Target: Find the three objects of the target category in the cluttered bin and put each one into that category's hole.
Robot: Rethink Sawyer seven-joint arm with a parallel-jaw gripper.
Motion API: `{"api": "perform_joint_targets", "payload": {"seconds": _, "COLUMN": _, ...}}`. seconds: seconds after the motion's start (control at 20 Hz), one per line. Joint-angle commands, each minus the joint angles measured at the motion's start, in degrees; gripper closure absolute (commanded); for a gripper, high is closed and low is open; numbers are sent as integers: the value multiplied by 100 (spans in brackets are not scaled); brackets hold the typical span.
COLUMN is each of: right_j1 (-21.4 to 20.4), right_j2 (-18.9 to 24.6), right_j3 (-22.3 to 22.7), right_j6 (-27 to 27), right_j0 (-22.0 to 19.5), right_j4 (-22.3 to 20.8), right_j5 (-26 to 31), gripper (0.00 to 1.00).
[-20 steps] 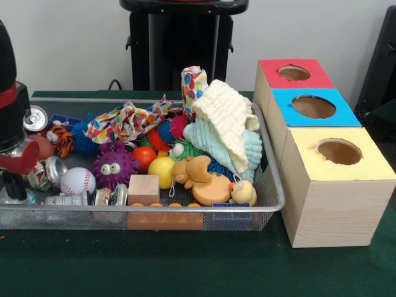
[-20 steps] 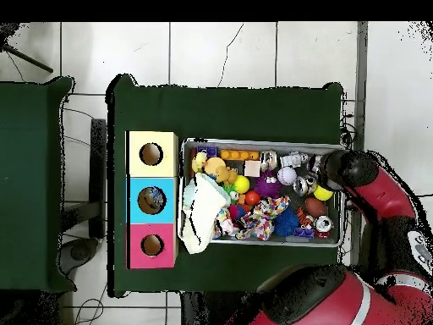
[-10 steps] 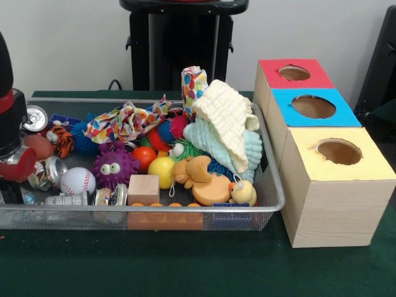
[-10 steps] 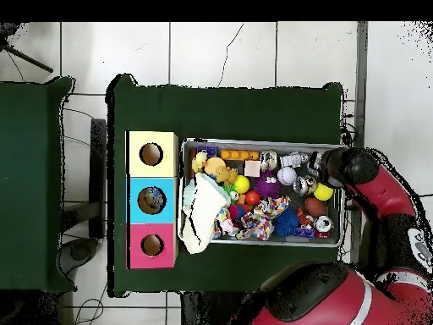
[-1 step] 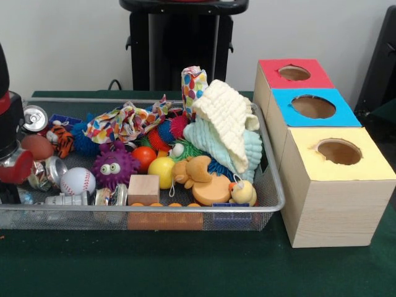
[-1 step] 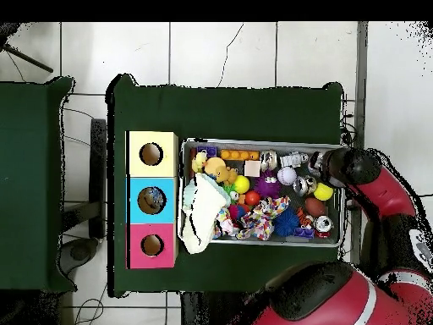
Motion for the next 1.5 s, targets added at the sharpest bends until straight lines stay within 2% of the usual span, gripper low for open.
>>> {"api": "perform_joint_targets", "payload": {"seconds": 0.05, "right_j1": 284, "right_j2": 702, "right_j3": 854, "right_j6": 935, "right_j0": -210, "right_j4": 88, "right_j5": -428, "gripper": 100}}
{"api": "perform_joint_targets", "payload": {"seconds": 0.2, "right_j1": 137, "right_j2": 795, "right_j3": 1532, "right_j6": 1340, "right_j0": -284, "right_j4": 187, "right_j5": -935, "gripper": 100}}
{"api": "perform_joint_targets", "payload": {"seconds": 0.35, "right_j1": -48, "right_j2": 670, "right_j3": 2160, "right_j6": 1964, "right_j0": -193, "right_j4": 377, "right_j5": -1307, "gripper": 100}}
{"api": "perform_joint_targets", "payload": {"seconds": 0.55, "right_j1": -221, "right_j2": 523, "right_j3": 2761, "right_j6": 2535, "right_j0": -83, "right_j4": 668, "right_j5": -1963, "gripper": 100}}
{"api": "perform_joint_targets", "payload": {"seconds": 0.85, "right_j1": -305, "right_j2": 275, "right_j3": 3039, "right_j6": 2727, "right_j0": 133, "right_j4": 1078, "right_j5": -2096, "gripper": 100}}
{"api": "perform_joint_targets", "payload": {"seconds": 1.2, "right_j1": -347, "right_j2": 450, "right_j3": 3370, "right_j6": 2965, "right_j0": 87, "right_j4": 1221, "right_j5": -2335, "gripper": 100}}
{"api": "perform_joint_targets", "payload": {"seconds": 1.5, "right_j1": -578, "right_j2": 556, "right_j3": 3959, "right_j6": 3503, "right_j0": 172, "right_j4": 1416, "right_j5": -2605, "gripper": 100}}
